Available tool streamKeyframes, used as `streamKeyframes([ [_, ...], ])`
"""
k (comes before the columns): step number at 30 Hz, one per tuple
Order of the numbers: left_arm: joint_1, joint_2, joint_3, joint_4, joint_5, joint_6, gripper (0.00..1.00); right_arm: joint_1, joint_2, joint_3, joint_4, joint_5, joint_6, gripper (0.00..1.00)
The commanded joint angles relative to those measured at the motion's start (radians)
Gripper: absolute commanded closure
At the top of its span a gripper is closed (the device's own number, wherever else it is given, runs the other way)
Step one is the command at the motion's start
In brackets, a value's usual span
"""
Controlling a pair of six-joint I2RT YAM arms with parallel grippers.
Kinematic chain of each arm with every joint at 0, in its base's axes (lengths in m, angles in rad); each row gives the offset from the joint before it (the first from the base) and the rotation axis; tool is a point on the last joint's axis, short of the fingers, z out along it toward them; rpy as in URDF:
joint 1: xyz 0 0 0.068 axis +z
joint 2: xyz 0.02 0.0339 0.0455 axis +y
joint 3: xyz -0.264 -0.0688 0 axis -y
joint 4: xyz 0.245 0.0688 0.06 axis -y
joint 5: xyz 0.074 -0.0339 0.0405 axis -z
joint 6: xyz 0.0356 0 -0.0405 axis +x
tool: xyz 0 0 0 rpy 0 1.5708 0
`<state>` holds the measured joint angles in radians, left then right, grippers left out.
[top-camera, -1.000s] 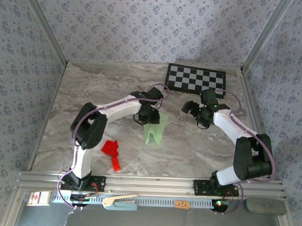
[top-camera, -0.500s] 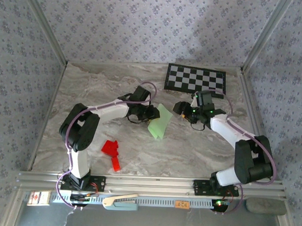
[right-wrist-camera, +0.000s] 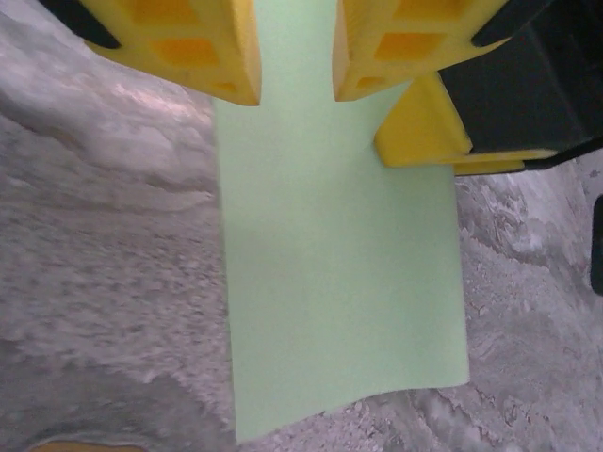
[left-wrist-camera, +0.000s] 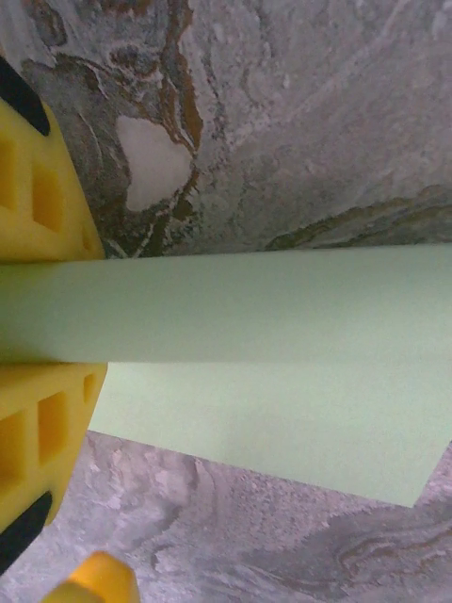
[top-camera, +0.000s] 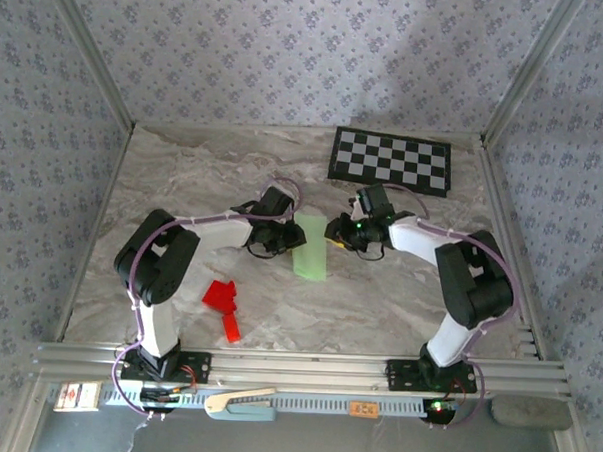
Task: Fold a paper plane with a square sheet of paper (pick it up from the middle)
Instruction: First fold the square sheet of paper in half at the center of the table.
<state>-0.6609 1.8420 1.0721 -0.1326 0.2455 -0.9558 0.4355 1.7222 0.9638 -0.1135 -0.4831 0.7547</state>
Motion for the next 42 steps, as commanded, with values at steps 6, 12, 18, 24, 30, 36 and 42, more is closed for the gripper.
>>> streamKeyframes([
  [6,0.007,-0.019,-0.009,-0.009,-0.028,-0.021,0.72,0.054,0.136,0.136,-0.146,-0.005,-0.022,0.82],
  [12,0.006,-0.021,0.006,-0.065,-0.045,0.002,0.70,0.068,0.202,0.183,-0.209,-0.001,-0.031,0.85],
  [18,0.011,-0.047,0.040,-0.174,-0.092,0.029,0.63,0.069,0.233,0.192,-0.258,0.021,-0.022,0.85],
  [24,0.008,-0.064,0.091,-0.297,-0.136,0.055,0.50,0.075,0.256,0.178,-0.246,0.014,0.044,0.83],
  [30,-0.007,-0.045,0.126,-0.353,-0.140,0.071,0.38,0.077,0.255,0.182,-0.228,0.005,0.068,0.83],
  [36,-0.029,0.003,0.187,-0.407,-0.137,0.131,0.32,0.076,0.251,0.185,-0.212,-0.020,0.067,0.83],
  [42,-0.035,0.044,0.213,-0.432,-0.142,0.158,0.32,0.071,0.214,0.167,-0.155,-0.066,0.063,0.84],
])
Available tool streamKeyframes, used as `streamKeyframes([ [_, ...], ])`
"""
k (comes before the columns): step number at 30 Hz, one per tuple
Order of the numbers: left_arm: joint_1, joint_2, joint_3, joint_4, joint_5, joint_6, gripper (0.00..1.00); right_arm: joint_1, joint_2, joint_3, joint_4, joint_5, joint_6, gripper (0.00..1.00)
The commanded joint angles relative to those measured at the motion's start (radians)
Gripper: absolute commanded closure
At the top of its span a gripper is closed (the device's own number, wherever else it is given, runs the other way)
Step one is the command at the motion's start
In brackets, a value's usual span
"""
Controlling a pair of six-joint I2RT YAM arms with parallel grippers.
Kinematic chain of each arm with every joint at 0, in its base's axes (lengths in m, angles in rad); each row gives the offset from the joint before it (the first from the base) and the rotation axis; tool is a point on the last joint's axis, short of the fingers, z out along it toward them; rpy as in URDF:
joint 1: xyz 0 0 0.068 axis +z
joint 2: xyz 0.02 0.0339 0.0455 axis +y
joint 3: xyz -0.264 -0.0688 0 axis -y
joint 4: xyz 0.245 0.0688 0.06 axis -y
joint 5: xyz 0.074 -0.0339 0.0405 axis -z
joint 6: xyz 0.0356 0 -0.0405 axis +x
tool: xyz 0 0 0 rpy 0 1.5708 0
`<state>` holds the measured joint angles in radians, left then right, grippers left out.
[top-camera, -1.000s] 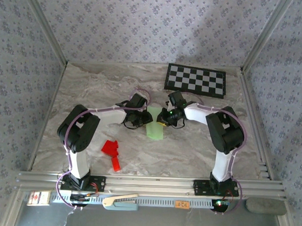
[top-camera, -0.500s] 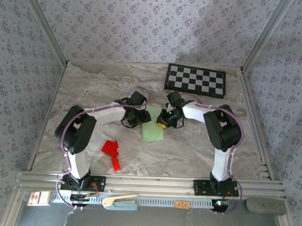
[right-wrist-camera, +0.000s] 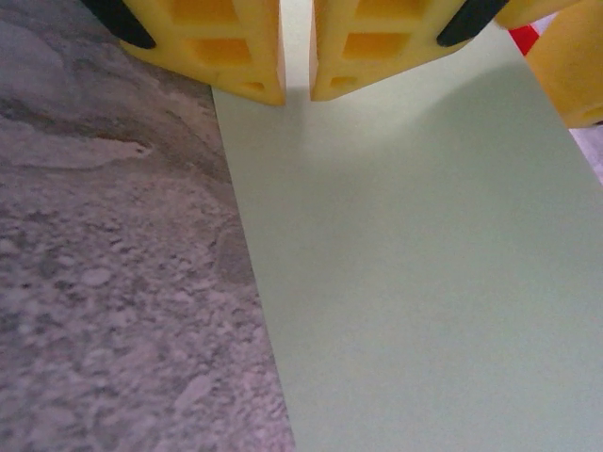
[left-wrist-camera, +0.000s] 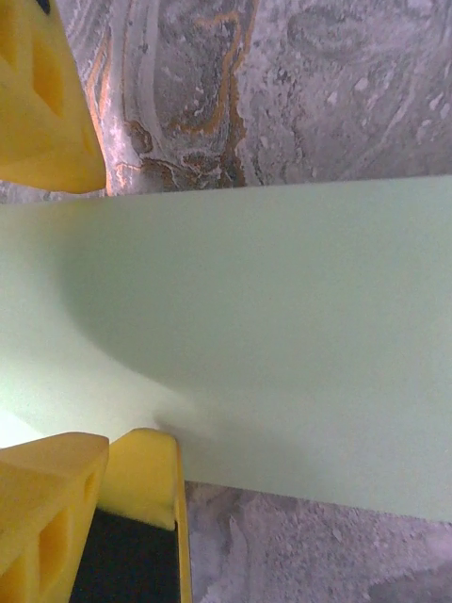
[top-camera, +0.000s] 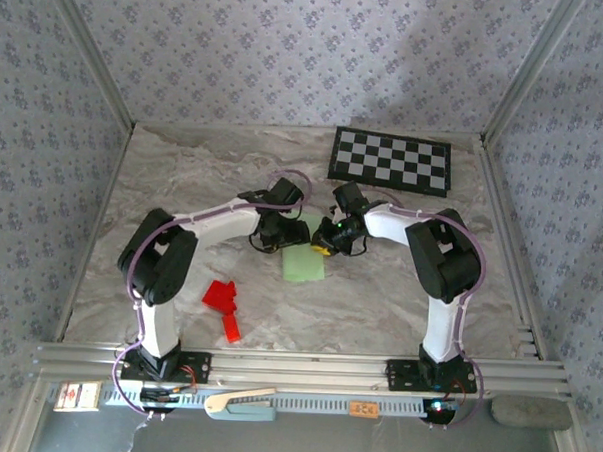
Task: Fold a paper plane with a square sheet of paper (pick it up from the middle)
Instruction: First fold the square sheet of paper in half at the center of the table.
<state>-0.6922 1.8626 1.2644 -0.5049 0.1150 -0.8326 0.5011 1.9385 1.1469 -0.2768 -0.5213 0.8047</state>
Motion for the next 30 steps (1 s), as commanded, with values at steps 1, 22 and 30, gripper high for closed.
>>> streamKeyframes([
  [1,-0.003,0.027,0.023,-0.064,-0.017,0.036,0.32,0.003,-0.012,-0.019,0.018,-0.034,0.012,0.83],
  [22,0.021,0.020,-0.010,-0.089,-0.102,0.042,0.54,-0.031,-0.133,-0.076,0.006,0.053,-0.044,0.65],
  [30,0.029,0.000,-0.015,-0.120,-0.115,0.059,0.44,-0.032,-0.130,-0.075,0.005,0.057,-0.046,0.65],
])
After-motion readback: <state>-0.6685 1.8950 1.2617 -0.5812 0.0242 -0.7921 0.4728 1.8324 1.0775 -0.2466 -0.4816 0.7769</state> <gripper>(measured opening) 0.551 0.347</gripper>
